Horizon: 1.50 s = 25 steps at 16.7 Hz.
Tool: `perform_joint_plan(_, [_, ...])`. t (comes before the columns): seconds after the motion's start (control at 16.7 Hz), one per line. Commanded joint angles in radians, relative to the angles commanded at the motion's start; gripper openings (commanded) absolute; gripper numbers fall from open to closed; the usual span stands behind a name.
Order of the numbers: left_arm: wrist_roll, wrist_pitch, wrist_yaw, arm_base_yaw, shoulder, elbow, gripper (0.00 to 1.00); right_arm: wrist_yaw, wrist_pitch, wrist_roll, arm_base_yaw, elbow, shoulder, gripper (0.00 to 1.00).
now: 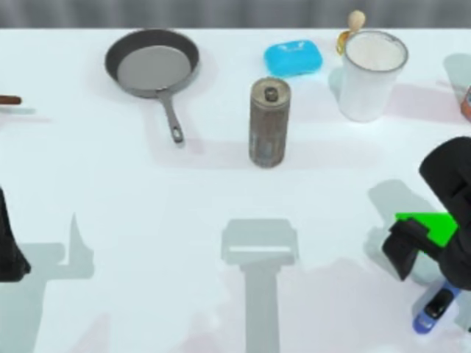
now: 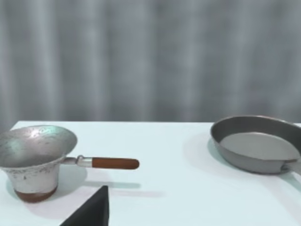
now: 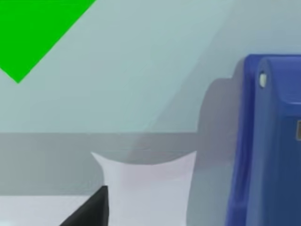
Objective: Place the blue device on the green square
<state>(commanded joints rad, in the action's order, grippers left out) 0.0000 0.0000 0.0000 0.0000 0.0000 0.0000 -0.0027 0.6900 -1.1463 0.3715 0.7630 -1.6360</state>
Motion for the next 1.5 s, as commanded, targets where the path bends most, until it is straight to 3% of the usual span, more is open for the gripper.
perform_joint_plan(0.3, [0.0, 0.0, 0.0, 0.0, 0.0, 0.0, 1.0, 0.0, -0.02, -0.001, 0.001, -0.013, -0.009, 1.0])
perform_joint_plan(1.08, [0.0, 0.0, 0.0, 0.0, 0.0, 0.0, 1.0, 0.0, -0.02, -0.001, 0.001, -0.013, -0.009, 0.02])
perform_joint_plan(1.5, [0.0, 0.0, 0.0, 0.0, 0.0, 0.0, 1.0, 0.0, -0.02, -0.001, 0.001, -0.013, -0.009, 0.0])
